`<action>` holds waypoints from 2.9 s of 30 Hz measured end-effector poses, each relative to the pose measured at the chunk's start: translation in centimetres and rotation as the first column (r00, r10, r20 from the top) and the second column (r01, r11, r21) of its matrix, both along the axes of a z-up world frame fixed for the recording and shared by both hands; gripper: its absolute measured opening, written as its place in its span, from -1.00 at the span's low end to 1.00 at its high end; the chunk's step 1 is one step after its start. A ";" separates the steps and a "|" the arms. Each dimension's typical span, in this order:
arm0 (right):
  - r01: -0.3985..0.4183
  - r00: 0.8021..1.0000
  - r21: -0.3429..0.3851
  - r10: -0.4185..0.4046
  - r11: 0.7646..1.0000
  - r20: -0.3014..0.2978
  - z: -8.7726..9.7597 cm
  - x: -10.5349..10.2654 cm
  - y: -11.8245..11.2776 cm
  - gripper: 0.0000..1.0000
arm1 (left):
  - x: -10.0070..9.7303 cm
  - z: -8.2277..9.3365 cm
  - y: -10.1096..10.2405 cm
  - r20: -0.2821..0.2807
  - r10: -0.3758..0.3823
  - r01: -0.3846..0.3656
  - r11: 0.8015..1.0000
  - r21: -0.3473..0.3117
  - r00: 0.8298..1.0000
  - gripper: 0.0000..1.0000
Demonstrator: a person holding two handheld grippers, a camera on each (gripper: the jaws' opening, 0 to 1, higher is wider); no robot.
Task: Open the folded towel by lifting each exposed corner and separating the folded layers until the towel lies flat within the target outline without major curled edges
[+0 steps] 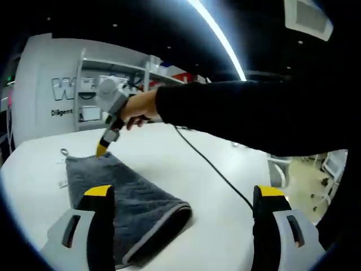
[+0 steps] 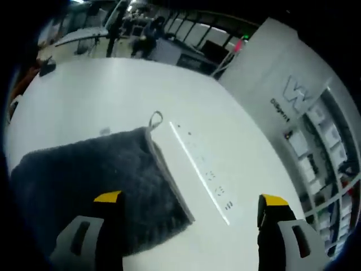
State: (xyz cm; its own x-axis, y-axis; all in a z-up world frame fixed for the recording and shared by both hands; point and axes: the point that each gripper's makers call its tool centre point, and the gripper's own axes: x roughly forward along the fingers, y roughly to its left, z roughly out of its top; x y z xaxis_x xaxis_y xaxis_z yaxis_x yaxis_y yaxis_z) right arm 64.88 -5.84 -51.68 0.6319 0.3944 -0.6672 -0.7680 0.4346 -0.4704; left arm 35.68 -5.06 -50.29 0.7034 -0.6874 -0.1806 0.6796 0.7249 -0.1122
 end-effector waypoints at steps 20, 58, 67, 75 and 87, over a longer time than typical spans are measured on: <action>-0.198 0.978 -0.148 0.205 0.969 0.039 7.6 -5.8 2.3 0.91 | 0.2 1.5 7.7 -0.041 0.296 -0.299 0.942 -0.155 0.954 0.99; -0.432 0.902 -0.275 0.410 0.859 -0.137 16.3 -6.1 5.0 0.84 | 2.4 -0.4 6.0 -0.337 0.245 -0.375 0.832 -0.408 0.909 0.87; -0.471 0.882 -0.277 0.438 0.838 -0.175 17.2 -4.8 6.1 0.79 | 2.7 -0.1 6.3 -0.354 0.250 -0.393 0.817 -0.421 0.901 0.90; -0.478 0.877 -0.286 0.437 0.830 -0.198 18.8 -3.8 6.4 0.70 | 3.3 2.1 7.1 -0.350 0.268 -0.416 0.778 -0.470 0.898 0.96; -0.511 0.858 -0.299 0.455 0.806 -0.238 16.3 -3.4 6.6 0.63 | 2.5 -0.1 6.2 -0.410 0.224 -0.413 0.784 -0.463 0.884 0.91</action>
State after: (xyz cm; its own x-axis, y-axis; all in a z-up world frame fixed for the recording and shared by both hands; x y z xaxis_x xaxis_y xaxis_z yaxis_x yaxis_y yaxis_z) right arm 61.49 0.77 -35.43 0.3038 0.3537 -0.8847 -0.9069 -0.1771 -0.3822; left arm 38.22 1.15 -50.43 0.8665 -0.4863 -0.1123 0.2770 0.6557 -0.7023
